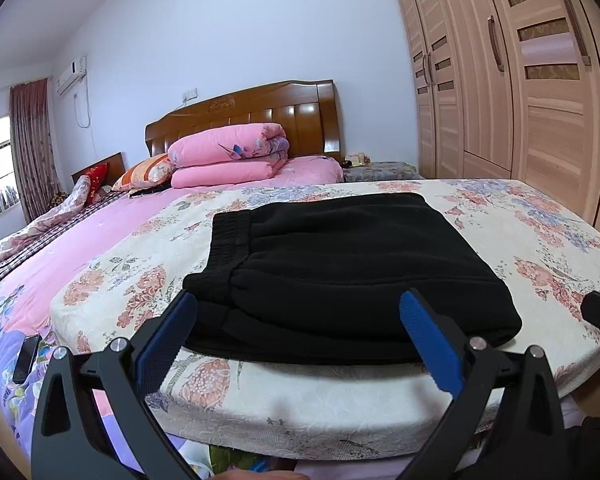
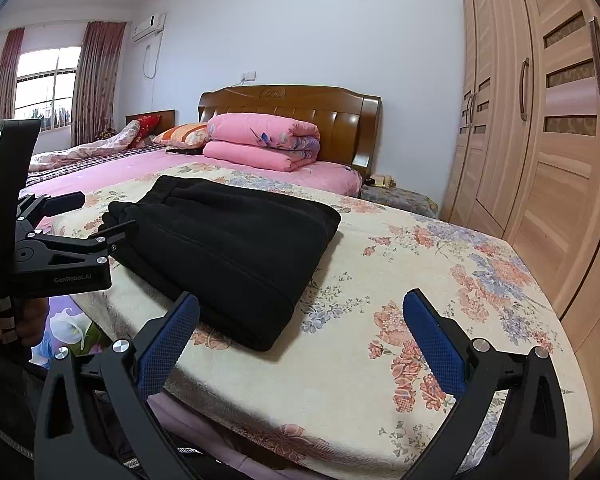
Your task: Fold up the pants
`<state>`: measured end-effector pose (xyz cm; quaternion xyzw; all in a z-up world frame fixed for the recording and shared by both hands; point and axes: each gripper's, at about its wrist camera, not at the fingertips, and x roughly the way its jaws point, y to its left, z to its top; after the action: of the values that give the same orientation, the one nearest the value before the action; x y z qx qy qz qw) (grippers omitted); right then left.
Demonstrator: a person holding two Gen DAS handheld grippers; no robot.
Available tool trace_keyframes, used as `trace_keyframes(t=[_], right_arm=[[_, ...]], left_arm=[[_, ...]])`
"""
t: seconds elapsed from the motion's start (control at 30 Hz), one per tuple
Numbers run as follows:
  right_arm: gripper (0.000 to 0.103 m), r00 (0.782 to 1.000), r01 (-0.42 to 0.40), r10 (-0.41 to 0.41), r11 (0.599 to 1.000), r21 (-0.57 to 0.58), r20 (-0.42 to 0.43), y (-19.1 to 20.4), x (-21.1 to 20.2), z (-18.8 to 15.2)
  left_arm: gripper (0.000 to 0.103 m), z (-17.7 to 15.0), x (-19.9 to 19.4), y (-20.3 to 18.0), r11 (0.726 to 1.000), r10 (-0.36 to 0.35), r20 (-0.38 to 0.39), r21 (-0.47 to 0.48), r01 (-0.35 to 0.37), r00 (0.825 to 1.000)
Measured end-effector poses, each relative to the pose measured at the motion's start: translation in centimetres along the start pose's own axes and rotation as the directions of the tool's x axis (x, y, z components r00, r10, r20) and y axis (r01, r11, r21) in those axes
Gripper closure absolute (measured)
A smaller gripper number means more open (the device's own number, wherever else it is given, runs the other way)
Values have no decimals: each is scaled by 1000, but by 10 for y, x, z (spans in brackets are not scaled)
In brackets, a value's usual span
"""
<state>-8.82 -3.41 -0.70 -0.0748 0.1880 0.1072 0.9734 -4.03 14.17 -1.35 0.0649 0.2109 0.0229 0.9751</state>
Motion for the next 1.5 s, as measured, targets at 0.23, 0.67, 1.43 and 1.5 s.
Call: trace_keyframes(t=[0.23, 0.67, 1.43, 1.5], right_arm=[[4, 1000, -1, 1, 1000, 0, -4, 2, 1, 0], [4, 1000, -1, 1, 1000, 1, -4, 1, 1, 0], [4, 1000, -3, 3, 1000, 6, -8, 4, 0, -3], [4, 1000, -3, 3, 1000, 6, -8, 4, 0, -3]], left_arm=[[1, 0, 2, 2, 1000, -8, -5, 2, 8, 1000], [1, -2, 5, 4, 1000, -23, -9, 7, 23, 1000], [1, -2, 5, 4, 1000, -24, -9, 8, 24, 1000], [1, -2, 5, 4, 1000, -25, -9, 8, 25, 1000]])
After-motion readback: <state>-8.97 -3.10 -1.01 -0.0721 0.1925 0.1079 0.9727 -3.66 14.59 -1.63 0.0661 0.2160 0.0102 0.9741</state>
